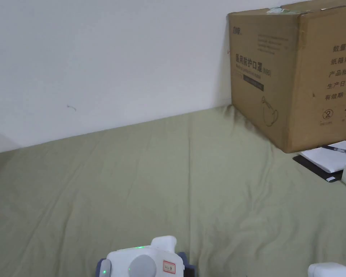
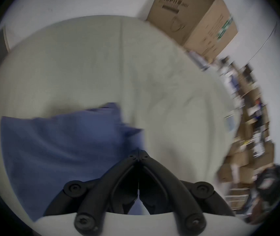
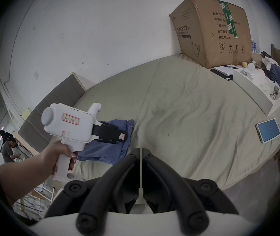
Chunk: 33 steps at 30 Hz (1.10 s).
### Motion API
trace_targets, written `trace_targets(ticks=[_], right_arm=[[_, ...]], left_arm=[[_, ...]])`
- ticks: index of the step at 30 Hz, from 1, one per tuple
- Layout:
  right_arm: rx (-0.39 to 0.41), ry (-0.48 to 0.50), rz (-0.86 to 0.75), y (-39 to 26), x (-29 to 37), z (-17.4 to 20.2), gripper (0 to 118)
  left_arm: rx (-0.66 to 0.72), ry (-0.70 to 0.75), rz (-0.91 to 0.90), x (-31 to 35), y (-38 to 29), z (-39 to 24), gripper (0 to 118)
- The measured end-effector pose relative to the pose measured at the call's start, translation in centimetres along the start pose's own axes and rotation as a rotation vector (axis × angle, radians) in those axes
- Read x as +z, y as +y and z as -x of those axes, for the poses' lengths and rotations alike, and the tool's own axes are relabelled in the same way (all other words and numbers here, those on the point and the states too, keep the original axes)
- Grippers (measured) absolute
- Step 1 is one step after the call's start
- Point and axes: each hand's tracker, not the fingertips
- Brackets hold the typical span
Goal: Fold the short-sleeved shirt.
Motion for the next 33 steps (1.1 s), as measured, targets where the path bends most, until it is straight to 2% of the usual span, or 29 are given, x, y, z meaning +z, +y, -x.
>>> trace_targets(ticks=[1,4,7,11,14,16,18,19,21,22,24,27,33], right_arm=[[-0.002,0.011,-0.005,0.2,0.1,0.1,3],[0.002,0.038,-0.05,0.8,0.7,0.7,3],[0.023,0.068,-0.169,2.2,2.4,1.9,3],[0.1,0.04,-0.381,4.1,4.8,4.3,3],[0.194,-0.048,-0.565,4.8,5.9,6.6,3],[0.269,-0.187,-0.71,4.5,5.7,8.1,3],[0.274,-0.236,-0.835,3.2,4.6,8.1,3],[0.266,-0.278,-0.853,2.6,3.7,7.9,3],[0.268,-0.425,-0.776,1.9,1.7,8.0,3],[0.278,-0.451,-0.736,1.5,1.1,7.8,3],[0.275,-0.372,-0.711,0.8,0.8,7.2,3],[0.349,-0.412,-0.695,0.0,0.6,7.7,3],[0.366,-0.397,-0.684,-0.4,0.9,8.2,3]], left_arm=[[0.044,-0.087,-0.054,1.5,-0.5,-0.4,0],[0.025,-0.055,-0.431,7.2,-2.4,-1.8,0],[-0.1,0.106,-0.803,14.3,-5.1,-2.9,0],[-0.154,0.325,-1.034,21.0,-7.6,-3.2,0],[-0.142,0.403,-1.09,23.0,-9.0,-2.4,0],[-0.155,0.51,-1.15,22.5,-10.3,-1.6,0],[-0.147,0.673,-1.162,20.9,-11.4,-0.5,0],[-0.148,0.705,-1.164,20.2,-12.3,0.5,0],[-0.112,0.678,-1.162,19.3,-13.8,1.6,0],[-0.085,0.671,-1.166,19.2,-14.3,2.1,0],[-0.066,0.66,-1.158,19.2,-14.9,2.9,0],[-0.073,0.687,-1.136,19.4,-15.1,3.2,0],[-0.075,0.682,-1.131,19.4,-15.2,2.8,0]])
